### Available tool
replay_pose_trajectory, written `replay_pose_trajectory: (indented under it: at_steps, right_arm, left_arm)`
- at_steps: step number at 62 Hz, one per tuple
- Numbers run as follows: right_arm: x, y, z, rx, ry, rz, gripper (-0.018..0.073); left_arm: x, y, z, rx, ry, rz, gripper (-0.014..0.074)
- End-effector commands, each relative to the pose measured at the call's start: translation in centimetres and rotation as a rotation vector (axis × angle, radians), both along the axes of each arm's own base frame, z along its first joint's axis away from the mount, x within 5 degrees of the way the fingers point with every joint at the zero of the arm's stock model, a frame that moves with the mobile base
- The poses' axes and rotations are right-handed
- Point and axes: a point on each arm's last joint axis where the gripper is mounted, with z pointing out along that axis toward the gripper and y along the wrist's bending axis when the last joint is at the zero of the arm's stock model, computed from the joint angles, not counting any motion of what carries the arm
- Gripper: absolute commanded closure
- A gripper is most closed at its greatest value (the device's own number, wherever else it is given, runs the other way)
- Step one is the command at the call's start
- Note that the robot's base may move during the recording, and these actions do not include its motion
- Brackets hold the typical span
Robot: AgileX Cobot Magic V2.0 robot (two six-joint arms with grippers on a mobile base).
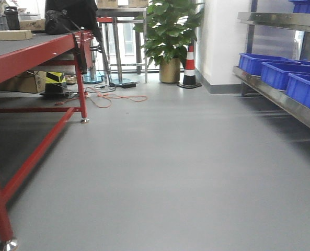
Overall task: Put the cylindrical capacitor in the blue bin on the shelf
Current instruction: 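Drive toward the steel shelf of blue bins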
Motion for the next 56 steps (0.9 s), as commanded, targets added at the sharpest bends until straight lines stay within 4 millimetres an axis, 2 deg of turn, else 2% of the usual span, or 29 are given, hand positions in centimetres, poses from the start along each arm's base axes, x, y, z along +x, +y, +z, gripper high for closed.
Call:
replay_pose_trajectory:
  at_steps: [1,56]
  right_arm:
    - [-0.17,-0.04,0.18,-0.005,-0.027,-0.004,0.0721]
    - [-0.17,-0.04,0.18,-0.005,-0.027,-0.004,0.0721]
  left_arm:
    - [-0.15,0.05,0.23,-0.008,-0.026,0.005,0.0708]
    - [-0.15,0.05,0.23,-0.008,-0.026,0.005,0.0708]
